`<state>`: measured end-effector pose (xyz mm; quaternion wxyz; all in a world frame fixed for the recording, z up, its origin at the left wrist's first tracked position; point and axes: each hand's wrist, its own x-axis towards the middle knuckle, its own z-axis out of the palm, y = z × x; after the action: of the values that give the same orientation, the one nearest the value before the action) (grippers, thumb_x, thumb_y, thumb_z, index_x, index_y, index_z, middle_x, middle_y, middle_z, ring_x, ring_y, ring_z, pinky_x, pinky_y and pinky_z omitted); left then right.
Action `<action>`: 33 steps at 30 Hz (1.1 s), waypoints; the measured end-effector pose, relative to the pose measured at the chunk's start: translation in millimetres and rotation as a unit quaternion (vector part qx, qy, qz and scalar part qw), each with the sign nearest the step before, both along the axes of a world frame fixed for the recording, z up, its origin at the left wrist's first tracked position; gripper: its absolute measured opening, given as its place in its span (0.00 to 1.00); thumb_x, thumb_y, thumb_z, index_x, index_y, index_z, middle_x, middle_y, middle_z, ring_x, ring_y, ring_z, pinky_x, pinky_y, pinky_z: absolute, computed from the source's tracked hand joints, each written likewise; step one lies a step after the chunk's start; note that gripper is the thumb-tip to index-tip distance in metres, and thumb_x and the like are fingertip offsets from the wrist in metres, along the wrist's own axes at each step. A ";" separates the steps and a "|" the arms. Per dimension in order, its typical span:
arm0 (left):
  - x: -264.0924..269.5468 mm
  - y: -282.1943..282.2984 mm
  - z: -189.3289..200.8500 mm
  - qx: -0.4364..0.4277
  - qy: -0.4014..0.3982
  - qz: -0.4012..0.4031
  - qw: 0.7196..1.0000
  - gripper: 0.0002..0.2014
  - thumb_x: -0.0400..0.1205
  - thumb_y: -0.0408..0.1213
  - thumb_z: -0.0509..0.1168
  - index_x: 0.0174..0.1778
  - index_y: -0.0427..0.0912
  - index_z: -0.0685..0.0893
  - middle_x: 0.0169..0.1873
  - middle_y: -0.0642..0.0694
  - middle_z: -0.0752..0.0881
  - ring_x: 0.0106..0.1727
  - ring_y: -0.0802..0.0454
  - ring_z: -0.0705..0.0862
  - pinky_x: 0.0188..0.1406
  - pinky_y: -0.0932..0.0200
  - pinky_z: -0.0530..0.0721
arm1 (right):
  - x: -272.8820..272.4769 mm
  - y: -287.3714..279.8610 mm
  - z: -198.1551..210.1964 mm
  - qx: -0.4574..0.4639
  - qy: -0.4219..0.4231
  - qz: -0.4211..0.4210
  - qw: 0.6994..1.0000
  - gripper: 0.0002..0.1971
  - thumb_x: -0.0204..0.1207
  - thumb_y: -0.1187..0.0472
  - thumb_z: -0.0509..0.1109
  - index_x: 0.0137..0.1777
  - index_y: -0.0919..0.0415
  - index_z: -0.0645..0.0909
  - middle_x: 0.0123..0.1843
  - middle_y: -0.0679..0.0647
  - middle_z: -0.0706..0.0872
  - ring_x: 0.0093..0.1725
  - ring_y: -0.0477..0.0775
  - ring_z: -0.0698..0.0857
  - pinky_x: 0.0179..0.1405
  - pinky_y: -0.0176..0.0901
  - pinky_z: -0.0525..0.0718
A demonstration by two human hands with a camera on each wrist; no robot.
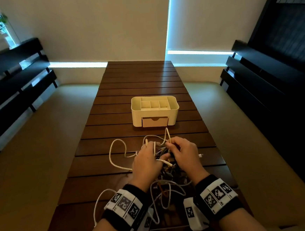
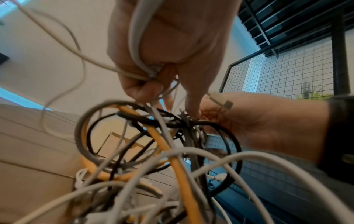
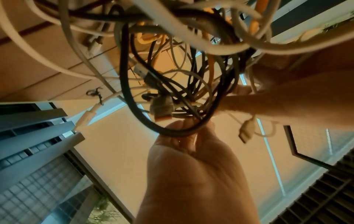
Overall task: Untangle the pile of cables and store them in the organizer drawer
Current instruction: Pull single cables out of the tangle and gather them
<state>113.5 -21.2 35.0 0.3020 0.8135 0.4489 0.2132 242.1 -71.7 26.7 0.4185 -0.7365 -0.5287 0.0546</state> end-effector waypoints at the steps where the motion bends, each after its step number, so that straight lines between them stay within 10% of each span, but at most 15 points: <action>1: 0.3 3.4 -2.3 -0.006 0.000 -0.005 1.000 0.21 0.75 0.55 0.71 0.60 0.52 0.79 0.54 0.52 0.83 0.56 0.51 0.82 0.47 0.55 0.81 | 0.4 -1.5 -1.5 0.005 0.006 -0.004 1.000 0.06 0.78 0.59 0.68 0.42 0.56 0.84 0.36 0.49 0.87 0.38 0.50 0.83 0.40 0.47 0.80; 10: -1.4 13.5 -9.7 -0.220 -0.038 -0.006 0.975 0.19 0.74 0.60 0.68 0.41 0.46 0.87 0.40 0.46 0.88 0.46 0.49 0.84 0.44 0.53 0.79 | 2.5 -8.2 7.5 0.026 0.132 0.021 0.991 0.10 0.82 0.57 0.61 0.38 0.46 0.74 0.40 0.44 0.90 0.40 0.46 0.87 0.39 0.45 0.84; 14: 0.8 13.3 -11.8 -0.199 -0.034 0.013 0.979 0.12 0.76 0.49 0.68 0.34 0.43 0.85 0.38 0.41 0.88 0.46 0.43 0.85 0.45 0.47 0.83 | 3.9 -5.3 11.0 -0.036 0.035 0.038 0.998 0.04 0.76 0.59 0.69 0.41 0.55 0.83 0.43 0.46 0.81 0.42 0.43 0.81 0.42 0.32 0.78; 21: 2.4 11.5 -9.3 -0.213 -0.031 -0.010 0.976 0.09 0.72 0.47 0.73 0.32 0.47 0.83 0.33 0.46 0.86 0.36 0.48 0.82 0.39 0.49 0.83 | -4.9 -5.4 14.1 -0.085 -0.126 0.002 0.988 0.05 0.76 0.55 0.68 0.44 0.52 0.84 0.42 0.44 0.81 0.46 0.44 0.74 0.46 0.43 0.58; 27: 4.2 4.8 -12.1 -0.128 0.050 -0.007 0.991 0.13 0.64 0.51 0.73 0.35 0.46 0.82 0.35 0.49 0.86 0.41 0.49 0.85 0.38 0.52 0.84 | -19.3 -6.8 17.6 0.054 0.028 0.018 0.998 0.01 0.72 0.66 0.73 0.41 0.62 0.87 0.36 0.43 0.81 0.37 0.35 0.81 0.39 0.22 0.76; 33: -0.3 -11.0 -37.1 -0.060 0.115 -0.025 0.991 0.14 0.69 0.53 0.73 0.40 0.48 0.80 0.46 0.48 0.80 0.51 0.46 0.82 0.39 0.57 0.76 | -15.3 -5.9 87.1 0.175 0.289 0.087 0.937 0.08 0.80 0.65 0.63 0.39 0.60 0.79 0.31 0.53 0.83 0.29 0.46 0.82 0.32 0.39 0.84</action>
<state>113.2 -32.2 -2.1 0.3016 0.8243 0.4719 0.0834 226.8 -77.5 113.8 0.6691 -0.5549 -0.4485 0.2079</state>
